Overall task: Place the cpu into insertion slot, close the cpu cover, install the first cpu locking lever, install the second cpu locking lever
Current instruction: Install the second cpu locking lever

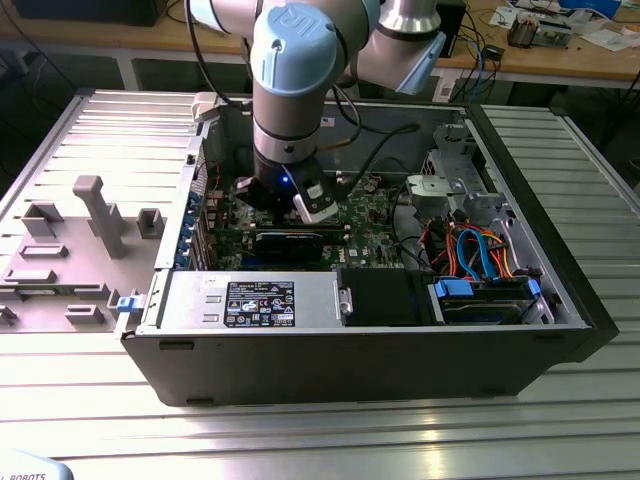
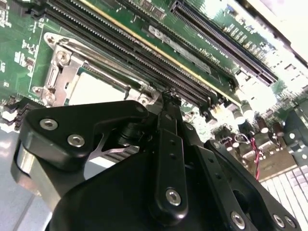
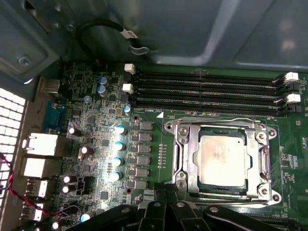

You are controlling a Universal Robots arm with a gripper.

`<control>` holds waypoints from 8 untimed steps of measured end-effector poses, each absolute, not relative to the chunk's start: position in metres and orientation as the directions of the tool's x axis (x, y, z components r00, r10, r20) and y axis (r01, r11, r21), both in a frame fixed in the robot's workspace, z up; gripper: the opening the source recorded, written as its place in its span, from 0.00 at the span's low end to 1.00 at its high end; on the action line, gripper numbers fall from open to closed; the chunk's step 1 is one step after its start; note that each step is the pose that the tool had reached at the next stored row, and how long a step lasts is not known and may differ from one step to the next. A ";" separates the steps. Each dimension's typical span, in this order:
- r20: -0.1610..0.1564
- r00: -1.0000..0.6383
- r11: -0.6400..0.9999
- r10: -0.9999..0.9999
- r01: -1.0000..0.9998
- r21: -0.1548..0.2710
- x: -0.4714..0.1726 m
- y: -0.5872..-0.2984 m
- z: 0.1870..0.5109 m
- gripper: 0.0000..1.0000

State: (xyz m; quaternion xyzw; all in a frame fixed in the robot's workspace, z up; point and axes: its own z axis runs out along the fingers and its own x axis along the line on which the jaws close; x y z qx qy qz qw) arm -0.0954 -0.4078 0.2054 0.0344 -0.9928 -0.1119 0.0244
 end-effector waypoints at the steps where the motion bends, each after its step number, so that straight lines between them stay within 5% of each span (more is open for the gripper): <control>1: 0.041 -0.996 0.973 -0.074 -0.063 0.224 -0.096 -0.408 0.207 0.11; 8: 0.041 -0.996 0.973 -0.074 -0.063 0.224 -0.096 -0.408 0.221 0.11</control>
